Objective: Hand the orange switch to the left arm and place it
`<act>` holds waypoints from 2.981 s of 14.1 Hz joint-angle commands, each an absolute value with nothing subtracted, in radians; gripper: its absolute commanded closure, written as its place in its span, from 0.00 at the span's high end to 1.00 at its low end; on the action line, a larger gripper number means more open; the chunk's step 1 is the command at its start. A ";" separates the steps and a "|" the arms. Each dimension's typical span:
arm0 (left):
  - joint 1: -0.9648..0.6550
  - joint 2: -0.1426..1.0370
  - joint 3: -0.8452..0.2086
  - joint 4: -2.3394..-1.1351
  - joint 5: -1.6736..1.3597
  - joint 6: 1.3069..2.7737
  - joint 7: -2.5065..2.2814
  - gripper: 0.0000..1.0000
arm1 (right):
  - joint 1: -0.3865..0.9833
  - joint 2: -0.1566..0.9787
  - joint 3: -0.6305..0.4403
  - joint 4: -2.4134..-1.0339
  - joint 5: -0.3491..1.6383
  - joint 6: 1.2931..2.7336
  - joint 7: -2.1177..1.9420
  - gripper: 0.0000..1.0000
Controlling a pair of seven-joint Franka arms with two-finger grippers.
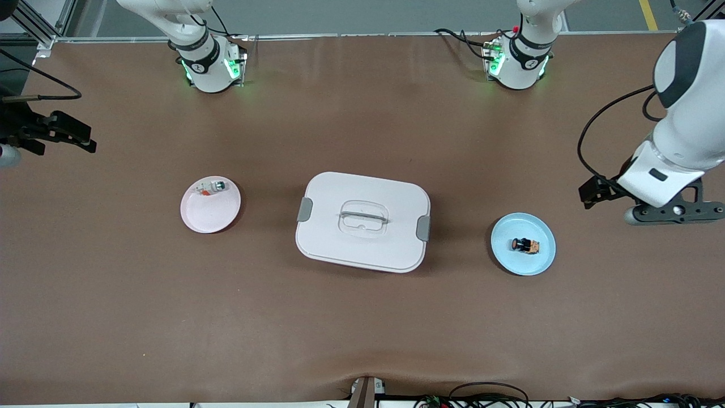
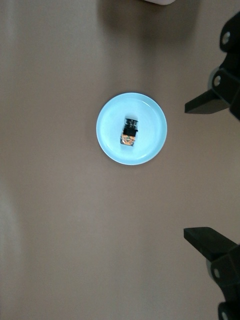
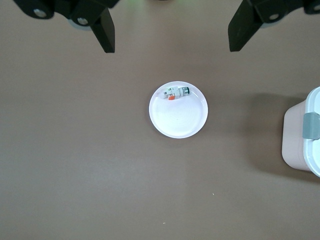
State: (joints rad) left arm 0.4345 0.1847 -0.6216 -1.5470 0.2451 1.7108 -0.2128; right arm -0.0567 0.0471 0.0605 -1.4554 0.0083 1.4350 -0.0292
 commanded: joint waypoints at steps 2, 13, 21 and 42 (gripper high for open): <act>0.445 0.176 -0.630 -1.453 0.230 1.594 -0.190 1.00 | -0.071 0.012 0.068 -1.489 0.035 1.443 -0.043 1.00; 0.145 0.060 -0.292 -1.446 0.082 1.511 -0.132 1.00 | -0.072 0.012 0.067 -1.489 0.040 1.450 -0.043 1.00; -0.023 -0.058 -0.083 -1.580 0.005 1.525 -0.080 1.00 | -0.074 0.012 0.067 -1.493 0.044 1.503 -0.043 1.00; -0.021 -0.107 -0.091 -1.626 -0.002 1.525 -0.095 1.00 | -0.078 0.005 0.061 -1.503 0.064 1.519 -0.060 1.00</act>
